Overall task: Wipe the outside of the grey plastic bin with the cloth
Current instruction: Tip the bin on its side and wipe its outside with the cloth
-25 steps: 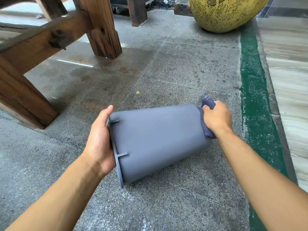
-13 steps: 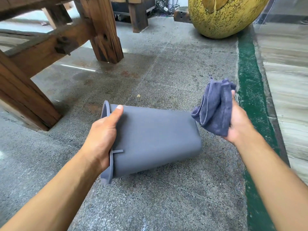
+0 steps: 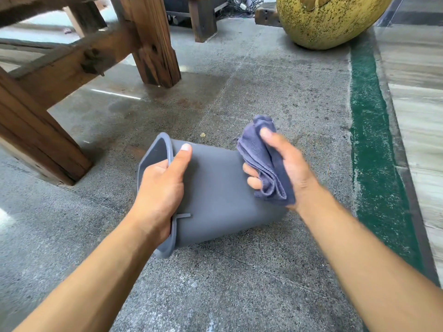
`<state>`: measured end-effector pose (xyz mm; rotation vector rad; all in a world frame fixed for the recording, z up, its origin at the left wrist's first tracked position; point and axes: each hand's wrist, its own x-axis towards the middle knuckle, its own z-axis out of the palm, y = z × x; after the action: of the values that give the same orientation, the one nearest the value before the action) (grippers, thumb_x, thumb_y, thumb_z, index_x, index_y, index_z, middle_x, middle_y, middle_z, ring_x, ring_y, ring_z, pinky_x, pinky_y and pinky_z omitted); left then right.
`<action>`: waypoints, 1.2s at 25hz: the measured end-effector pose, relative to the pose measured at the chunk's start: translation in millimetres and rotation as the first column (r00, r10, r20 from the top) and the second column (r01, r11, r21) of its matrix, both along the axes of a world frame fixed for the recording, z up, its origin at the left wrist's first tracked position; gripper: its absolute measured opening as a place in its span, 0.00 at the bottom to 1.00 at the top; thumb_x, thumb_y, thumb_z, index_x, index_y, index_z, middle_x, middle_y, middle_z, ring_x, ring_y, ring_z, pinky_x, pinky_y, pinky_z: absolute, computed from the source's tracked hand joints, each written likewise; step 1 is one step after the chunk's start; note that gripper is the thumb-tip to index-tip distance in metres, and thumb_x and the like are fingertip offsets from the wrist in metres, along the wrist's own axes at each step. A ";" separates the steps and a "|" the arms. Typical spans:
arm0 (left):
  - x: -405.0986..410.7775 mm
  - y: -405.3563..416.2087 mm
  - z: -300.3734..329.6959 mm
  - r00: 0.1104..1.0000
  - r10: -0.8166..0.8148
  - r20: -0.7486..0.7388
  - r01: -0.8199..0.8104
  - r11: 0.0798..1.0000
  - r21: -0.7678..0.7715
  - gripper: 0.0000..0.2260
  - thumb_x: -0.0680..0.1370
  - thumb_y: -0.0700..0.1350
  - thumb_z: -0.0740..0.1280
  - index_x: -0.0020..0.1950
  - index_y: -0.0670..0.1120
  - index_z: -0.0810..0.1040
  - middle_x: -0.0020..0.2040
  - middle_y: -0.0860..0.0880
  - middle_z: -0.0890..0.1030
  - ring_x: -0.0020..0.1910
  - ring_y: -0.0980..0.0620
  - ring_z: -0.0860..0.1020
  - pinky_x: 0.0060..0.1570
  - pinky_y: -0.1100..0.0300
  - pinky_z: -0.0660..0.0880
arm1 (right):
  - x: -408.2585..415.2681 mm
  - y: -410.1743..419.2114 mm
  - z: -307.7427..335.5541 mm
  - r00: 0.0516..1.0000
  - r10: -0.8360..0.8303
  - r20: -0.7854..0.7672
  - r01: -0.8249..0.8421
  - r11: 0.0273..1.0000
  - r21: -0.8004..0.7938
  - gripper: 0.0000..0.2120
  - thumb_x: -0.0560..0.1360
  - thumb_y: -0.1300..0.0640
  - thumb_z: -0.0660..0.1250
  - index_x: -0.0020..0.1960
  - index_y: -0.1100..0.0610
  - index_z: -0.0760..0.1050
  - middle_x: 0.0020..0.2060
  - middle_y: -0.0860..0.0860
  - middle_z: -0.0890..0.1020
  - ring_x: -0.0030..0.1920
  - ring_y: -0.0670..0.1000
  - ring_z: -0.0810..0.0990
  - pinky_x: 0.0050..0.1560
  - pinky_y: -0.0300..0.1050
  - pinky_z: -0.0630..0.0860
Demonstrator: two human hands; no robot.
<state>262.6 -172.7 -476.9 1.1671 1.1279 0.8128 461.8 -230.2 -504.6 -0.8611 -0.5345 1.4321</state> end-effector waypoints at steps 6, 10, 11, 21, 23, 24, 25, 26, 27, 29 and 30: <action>15.8 -0.4 -12.2 0.998 -0.061 0.034 0.058 0.996 0.069 0.16 0.81 0.58 0.65 0.42 0.47 0.80 0.39 0.46 0.85 0.39 0.48 0.81 0.41 0.52 0.77 | -4.7 18.5 4.4 0.617 -0.238 0.750 0.265 0.960 0.086 0.35 0.64 0.57 0.82 0.66 0.48 0.69 0.53 0.46 0.84 0.51 0.44 0.85 0.57 0.48 0.81; 26.1 -2.7 -32.9 0.985 -0.122 0.119 0.115 0.991 0.068 0.19 0.77 0.59 0.64 0.45 0.44 0.83 0.42 0.48 0.88 0.41 0.50 0.86 0.38 0.53 0.83 | 6.8 14.5 -25.9 0.385 -0.317 0.867 0.434 0.891 0.133 0.32 0.67 0.50 0.80 0.64 0.45 0.67 0.56 0.42 0.81 0.54 0.40 0.81 0.61 0.38 0.75; 31.5 -5.6 -37.6 0.983 -0.139 0.123 0.131 0.989 0.070 0.19 0.76 0.58 0.63 0.46 0.44 0.83 0.41 0.49 0.88 0.40 0.52 0.86 0.36 0.55 0.83 | 7.8 12.9 -33.5 0.322 -0.341 0.883 0.453 0.874 0.173 0.35 0.68 0.49 0.80 0.68 0.45 0.65 0.60 0.44 0.78 0.57 0.40 0.78 0.61 0.34 0.72; 75.9 -27.3 -42.2 0.980 -0.188 0.067 0.181 0.978 0.101 0.22 0.75 0.62 0.64 0.43 0.45 0.85 0.41 0.50 0.86 0.42 0.52 0.81 0.46 0.42 0.82 | 25.8 21.8 -65.4 -0.064 -0.695 0.716 0.770 0.422 0.478 0.33 0.66 0.44 0.81 0.62 0.59 0.72 0.56 0.56 0.72 0.55 0.58 0.74 0.60 0.58 0.73; 75.8 -29.0 -47.0 0.978 -0.202 0.047 0.195 0.972 0.130 0.27 0.77 0.65 0.64 0.42 0.41 0.82 0.39 0.49 0.83 0.41 0.52 0.78 0.40 0.46 0.80 | 31.0 19.2 -66.9 -0.088 -0.685 0.723 0.791 0.394 0.469 0.22 0.68 0.46 0.79 0.53 0.56 0.74 0.48 0.53 0.77 0.48 0.55 0.75 0.55 0.58 0.74; 72.9 -27.4 -51.1 0.975 -0.219 0.032 0.211 0.965 0.152 0.29 0.77 0.67 0.65 0.42 0.39 0.81 0.39 0.48 0.81 0.41 0.52 0.76 0.39 0.49 0.77 | 33.1 16.7 -68.5 -0.076 -0.656 0.751 0.786 0.424 0.450 0.18 0.70 0.45 0.77 0.50 0.55 0.75 0.46 0.52 0.79 0.46 0.53 0.77 0.54 0.56 0.75; 69.1 -27.2 -52.6 0.973 -0.229 0.033 0.221 0.963 0.154 0.32 0.76 0.68 0.65 0.44 0.36 0.80 0.40 0.46 0.78 0.42 0.51 0.74 0.40 0.50 0.73 | 35.0 13.3 -68.1 -0.052 -0.616 0.786 0.775 0.471 0.421 0.17 0.72 0.43 0.75 0.49 0.54 0.76 0.46 0.51 0.80 0.46 0.50 0.77 0.53 0.52 0.75; 65.1 -27.7 -49.0 0.971 -0.232 0.053 0.224 0.967 0.121 0.34 0.75 0.68 0.66 0.46 0.34 0.79 0.42 0.45 0.78 0.42 0.50 0.74 0.42 0.51 0.71 | 36.7 9.3 -66.0 -0.024 -0.563 0.826 0.763 0.524 0.379 0.17 0.73 0.41 0.74 0.49 0.54 0.77 0.46 0.50 0.80 0.46 0.49 0.78 0.53 0.49 0.75; 62.3 -27.3 -43.5 0.972 -0.217 0.088 0.213 0.976 0.052 0.34 0.75 0.68 0.65 0.47 0.33 0.81 0.43 0.45 0.80 0.42 0.49 0.76 0.44 0.51 0.72 | 37.8 3.8 -62.1 0.000 -0.497 0.867 0.748 0.576 0.330 0.18 0.73 0.40 0.73 0.50 0.53 0.77 0.47 0.49 0.80 0.47 0.48 0.78 0.54 0.47 0.74; 60.4 -25.9 -32.0 0.968 -0.157 0.194 0.190 0.968 -0.164 0.30 0.78 0.66 0.62 0.53 0.38 0.85 0.50 0.45 0.87 0.48 0.46 0.85 0.50 0.52 0.79 | 36.8 -7.8 -56.7 0.045 -0.377 0.925 0.713 0.660 0.235 0.16 0.73 0.41 0.73 0.52 0.51 0.77 0.49 0.48 0.80 0.50 0.48 0.78 0.55 0.43 0.72; 60.2 -23.4 -28.1 0.958 -0.119 0.263 0.190 0.946 -0.264 0.29 0.80 0.64 0.60 0.58 0.41 0.85 0.54 0.43 0.87 0.53 0.46 0.86 0.53 0.51 0.81 | 35.5 -12.4 -56.6 0.067 -0.348 0.935 0.684 0.699 0.211 0.15 0.73 0.44 0.74 0.54 0.50 0.77 0.52 0.48 0.79 0.52 0.48 0.77 0.55 0.41 0.71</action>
<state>322.7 -196.2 -505.0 0.8746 0.9020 0.6261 497.3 -242.6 -561.2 -1.9674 -0.7567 0.0825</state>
